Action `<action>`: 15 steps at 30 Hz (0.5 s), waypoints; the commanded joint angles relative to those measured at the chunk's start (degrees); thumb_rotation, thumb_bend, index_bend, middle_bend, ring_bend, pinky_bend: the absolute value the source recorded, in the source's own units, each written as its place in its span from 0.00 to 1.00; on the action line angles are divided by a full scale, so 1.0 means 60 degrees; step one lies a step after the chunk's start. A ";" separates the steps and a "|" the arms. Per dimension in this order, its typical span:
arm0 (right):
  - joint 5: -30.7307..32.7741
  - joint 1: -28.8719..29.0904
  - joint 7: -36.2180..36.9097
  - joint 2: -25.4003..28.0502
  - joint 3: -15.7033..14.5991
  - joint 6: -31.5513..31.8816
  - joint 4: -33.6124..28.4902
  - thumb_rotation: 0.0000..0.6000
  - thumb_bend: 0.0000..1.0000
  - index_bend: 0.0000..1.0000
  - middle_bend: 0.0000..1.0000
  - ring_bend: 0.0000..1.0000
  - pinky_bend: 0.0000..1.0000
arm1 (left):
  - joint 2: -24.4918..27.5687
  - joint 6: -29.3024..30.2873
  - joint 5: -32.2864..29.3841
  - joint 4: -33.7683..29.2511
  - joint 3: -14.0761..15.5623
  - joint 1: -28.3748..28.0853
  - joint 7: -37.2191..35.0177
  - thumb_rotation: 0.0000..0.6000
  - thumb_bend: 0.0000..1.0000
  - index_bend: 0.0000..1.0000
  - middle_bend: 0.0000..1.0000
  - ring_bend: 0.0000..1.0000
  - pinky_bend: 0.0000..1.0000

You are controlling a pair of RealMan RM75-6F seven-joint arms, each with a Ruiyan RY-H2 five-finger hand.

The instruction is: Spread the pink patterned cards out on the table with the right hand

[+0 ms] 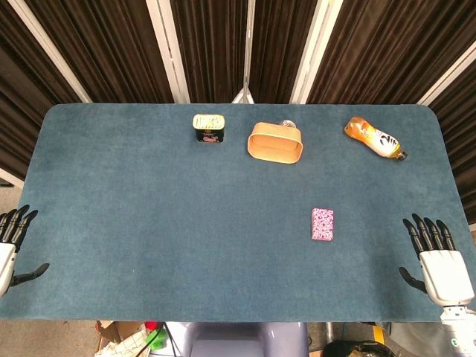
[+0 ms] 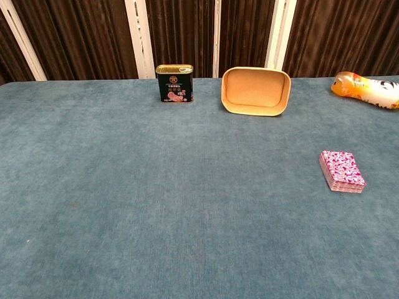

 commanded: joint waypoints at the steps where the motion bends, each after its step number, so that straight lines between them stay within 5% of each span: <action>1: 0.0008 -0.0015 -0.0008 -0.0025 0.0007 0.0026 0.0016 1.00 0.25 0.00 0.00 0.00 0.00 | 0.0021 -0.0040 -0.0021 -0.0034 0.0019 0.0000 0.0057 1.00 0.02 0.00 0.00 0.00 0.00; 15: 0.0242 0.0239 0.0330 0.0172 0.0152 -0.0428 -0.0666 1.00 0.25 0.00 0.00 0.00 0.00 | -0.0011 0.0175 0.0094 0.0081 -0.0060 0.0021 -0.0183 1.00 0.02 0.00 0.00 0.00 0.00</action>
